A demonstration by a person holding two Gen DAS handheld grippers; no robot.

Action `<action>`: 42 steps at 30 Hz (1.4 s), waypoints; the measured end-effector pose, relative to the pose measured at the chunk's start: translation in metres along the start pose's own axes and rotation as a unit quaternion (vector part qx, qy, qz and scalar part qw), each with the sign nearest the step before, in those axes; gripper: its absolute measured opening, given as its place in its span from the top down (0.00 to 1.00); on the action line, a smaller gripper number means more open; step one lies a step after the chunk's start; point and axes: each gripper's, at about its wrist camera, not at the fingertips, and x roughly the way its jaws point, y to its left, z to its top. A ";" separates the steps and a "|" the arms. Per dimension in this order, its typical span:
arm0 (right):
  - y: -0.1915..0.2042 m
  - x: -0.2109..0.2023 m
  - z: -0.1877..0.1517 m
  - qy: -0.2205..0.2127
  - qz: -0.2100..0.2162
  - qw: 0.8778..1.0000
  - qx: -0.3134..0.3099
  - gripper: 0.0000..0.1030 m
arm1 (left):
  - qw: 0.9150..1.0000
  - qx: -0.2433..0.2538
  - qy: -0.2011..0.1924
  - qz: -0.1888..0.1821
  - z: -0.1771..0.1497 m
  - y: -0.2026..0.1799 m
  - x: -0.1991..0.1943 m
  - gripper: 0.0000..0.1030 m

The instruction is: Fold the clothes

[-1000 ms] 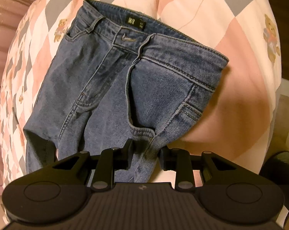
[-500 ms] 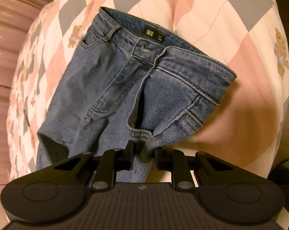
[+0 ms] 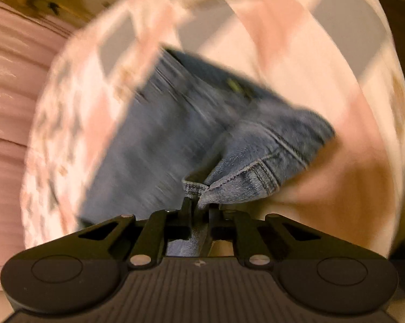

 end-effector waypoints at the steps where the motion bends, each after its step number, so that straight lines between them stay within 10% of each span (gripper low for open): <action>1: 0.009 -0.010 0.017 -0.027 0.004 1.000 -0.006 0.93 | 1.000 0.001 0.003 0.000 -0.002 0.001 0.002 0.92; 6: 0.025 -0.038 0.076 -0.095 -0.012 0.995 -0.008 0.94 | 1.000 0.000 0.021 -0.002 -0.018 0.005 0.014 0.82; 11: 0.016 -0.017 0.068 -0.063 -0.046 0.997 -0.001 0.93 | 0.995 -0.081 0.051 -0.037 -0.071 0.022 0.036 0.81; 16: -0.003 -0.005 0.052 -0.045 -0.057 0.997 0.011 0.93 | 0.985 -0.148 0.000 -0.084 -0.062 0.027 0.048 0.76; 25: -0.005 -0.003 0.052 -0.041 -0.041 0.998 0.010 0.90 | 0.998 0.006 -0.006 -0.063 0.001 -0.071 0.069 0.61; 29: -0.009 0.000 0.051 -0.037 -0.039 0.998 0.018 0.87 | 1.000 0.004 0.009 -0.016 -0.003 -0.070 0.075 0.50; 34: -0.014 0.002 0.050 -0.032 -0.043 0.998 0.020 0.83 | 0.998 -0.015 0.010 -0.061 0.000 -0.064 0.068 0.44; 39: -0.013 0.007 0.051 -0.028 -0.045 0.998 0.024 0.83 | 0.992 -0.038 0.044 -0.108 0.002 -0.067 0.096 0.60; 42: -0.014 0.008 0.051 -0.025 -0.046 0.998 0.021 0.83 | 0.992 -0.031 0.057 -0.110 0.000 -0.075 0.110 0.85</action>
